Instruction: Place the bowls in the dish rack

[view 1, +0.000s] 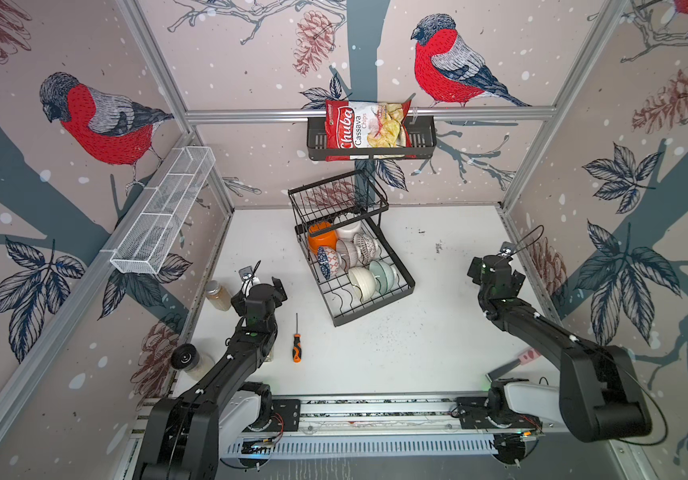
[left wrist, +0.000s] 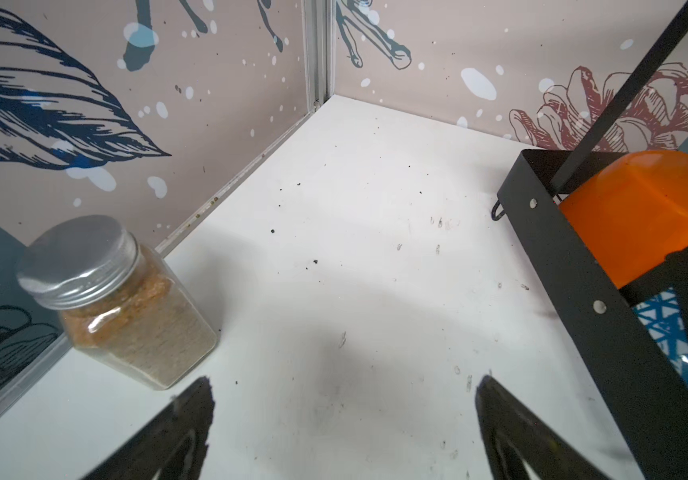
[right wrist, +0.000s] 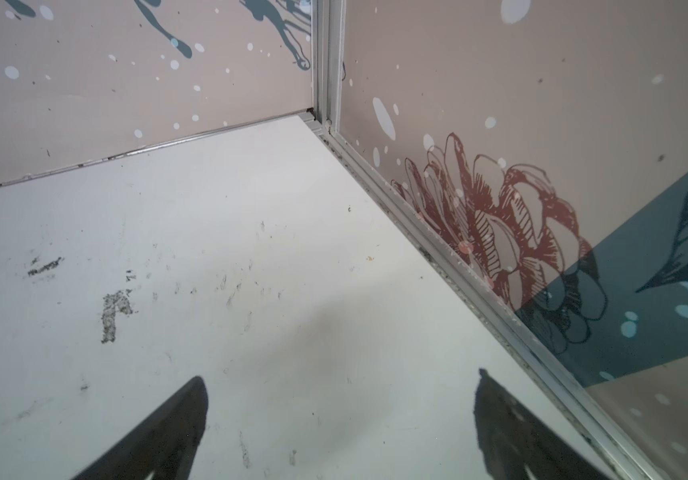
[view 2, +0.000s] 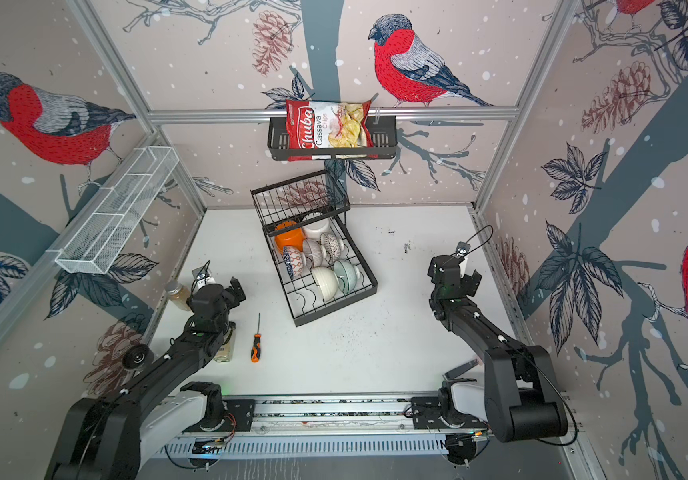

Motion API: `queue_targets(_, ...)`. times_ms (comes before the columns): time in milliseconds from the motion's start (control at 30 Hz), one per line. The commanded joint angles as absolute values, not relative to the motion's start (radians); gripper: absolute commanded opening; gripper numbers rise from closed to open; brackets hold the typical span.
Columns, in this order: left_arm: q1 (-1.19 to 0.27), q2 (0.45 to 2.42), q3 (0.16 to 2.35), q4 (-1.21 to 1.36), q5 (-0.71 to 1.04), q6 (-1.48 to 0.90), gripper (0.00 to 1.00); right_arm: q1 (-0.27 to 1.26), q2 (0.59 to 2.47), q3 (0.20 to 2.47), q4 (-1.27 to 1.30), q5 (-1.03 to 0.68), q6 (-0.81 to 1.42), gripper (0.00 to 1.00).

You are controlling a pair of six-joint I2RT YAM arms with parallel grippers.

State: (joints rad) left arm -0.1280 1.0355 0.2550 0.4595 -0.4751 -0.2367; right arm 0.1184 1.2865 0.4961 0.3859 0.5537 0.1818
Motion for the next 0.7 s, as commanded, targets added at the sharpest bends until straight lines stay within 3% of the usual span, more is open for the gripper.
queue_targets(0, -0.123, 1.083, 0.210, 0.765, -0.475, -0.129, 0.97, 0.084, 1.316, 0.454, 0.629, 0.473, 0.155, 1.00)
queue_targets(133, -0.093, 1.208, 0.175, 0.958, -0.403, -0.120, 0.97, 0.034, 1.393, 0.375, 0.829, 0.388, 0.161, 1.00)
queue_targets(200, -0.080, 1.236, 0.205, 0.931, -0.359, -0.117, 0.97, 0.032, 1.430, 0.335, 0.958, 0.368, 0.139, 1.00)
queue_targets(300, -0.064, 1.289, 0.157, 1.141, -0.338, -0.122, 0.97, 0.019, 1.440, 0.331, 0.978, 0.312, 0.143, 1.00)
queue_targets(667, -0.008, 1.391, 0.177, 1.245, -0.251, -0.083, 0.97, 0.051, 1.485, 0.313, 1.053, 0.278, 0.089, 0.99)
